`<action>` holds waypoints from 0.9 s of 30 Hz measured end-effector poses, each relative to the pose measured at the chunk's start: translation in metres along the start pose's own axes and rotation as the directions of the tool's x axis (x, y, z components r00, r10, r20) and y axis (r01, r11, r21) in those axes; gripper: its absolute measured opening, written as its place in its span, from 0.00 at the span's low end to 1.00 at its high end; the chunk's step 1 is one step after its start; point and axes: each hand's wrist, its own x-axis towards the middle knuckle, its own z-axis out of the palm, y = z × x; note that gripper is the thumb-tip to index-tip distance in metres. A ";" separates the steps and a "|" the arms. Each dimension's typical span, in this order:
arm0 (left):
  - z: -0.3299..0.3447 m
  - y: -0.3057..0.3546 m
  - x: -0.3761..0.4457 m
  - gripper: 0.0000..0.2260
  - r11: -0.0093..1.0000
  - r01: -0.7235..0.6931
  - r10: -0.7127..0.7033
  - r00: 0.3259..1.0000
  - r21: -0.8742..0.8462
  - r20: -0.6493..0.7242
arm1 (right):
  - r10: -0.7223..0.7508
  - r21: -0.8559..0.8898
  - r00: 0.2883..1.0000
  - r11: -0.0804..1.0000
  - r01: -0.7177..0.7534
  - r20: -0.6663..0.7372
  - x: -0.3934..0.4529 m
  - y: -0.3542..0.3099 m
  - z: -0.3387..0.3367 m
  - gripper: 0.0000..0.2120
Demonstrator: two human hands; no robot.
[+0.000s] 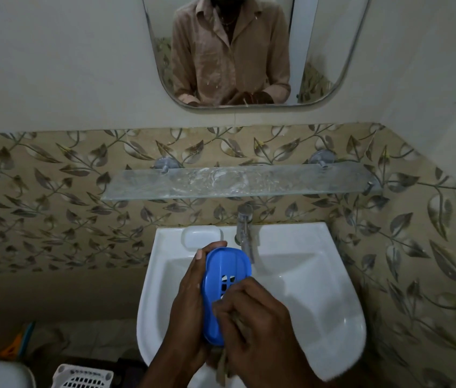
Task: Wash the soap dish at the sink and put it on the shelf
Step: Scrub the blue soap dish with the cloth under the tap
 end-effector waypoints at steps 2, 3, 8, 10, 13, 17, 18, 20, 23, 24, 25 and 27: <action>-0.001 -0.003 -0.001 0.22 0.996 0.050 -0.050 0.999 -0.067 0.008 | -0.019 0.019 1.000 1.000 0.019 -0.005 0.007 0.002 0.002 0.05; -0.001 -0.004 -0.001 0.23 0.993 0.076 -0.075 0.997 -0.093 0.017 | -0.012 0.033 0.999 0.999 0.013 -0.032 0.014 0.006 0.001 0.05; 0.003 -0.011 -0.001 0.22 0.997 0.067 -0.061 0.990 -0.040 0.129 | 0.140 0.053 0.977 0.990 -0.133 -0.162 0.038 0.022 -0.006 0.07; 0.001 -0.013 0.000 0.21 0.997 0.077 -0.070 0.976 -0.022 0.205 | 0.284 0.184 0.947 0.949 -0.255 -0.151 0.038 0.031 -0.010 0.06; -0.004 -0.013 -0.001 0.22 0.986 0.156 -0.142 0.970 -0.059 0.198 | 0.439 0.379 0.893 0.847 -0.373 -0.102 0.038 0.041 -0.018 0.05; -0.004 -0.008 0.007 0.31 0.936 0.295 -0.293 0.955 -0.193 0.040 | 0.536 0.575 0.843 0.705 -0.414 -0.050 0.033 0.044 -0.036 0.04; -0.005 -0.008 0.010 0.33 0.927 0.306 -0.310 0.951 -0.217 0.019 | 0.572 0.623 0.820 0.649 -0.436 -0.022 0.031 0.047 -0.042 0.03; -0.008 -0.008 0.014 0.34 0.940 0.288 -0.298 0.954 -0.182 -0.028 | 0.640 0.707 0.766 0.512 -0.488 0.065 0.025 0.052 -0.052 0.02; -0.011 -0.009 0.019 0.28 0.968 0.239 -0.245 0.967 -0.079 -0.074 | 0.663 0.741 0.739 0.435 -0.512 0.121 0.018 0.050 -0.060 0.07; -0.011 -0.009 0.019 0.26 0.974 0.219 -0.223 0.972 -0.057 -0.072 | 0.657 0.746 0.745 0.438 -0.502 0.116 0.017 0.047 -0.061 0.09; -0.010 -0.009 0.019 0.24 0.981 0.190 -0.193 0.979 -0.037 -0.067 | 0.645 0.744 0.757 0.456 -0.489 0.101 0.015 0.044 -0.060 0.11; -0.007 -0.008 0.018 0.23 0.991 0.131 -0.131 0.989 -0.002 -0.068 | 0.612 0.736 0.788 0.500 -0.457 0.073 0.012 0.038 -0.057 0.11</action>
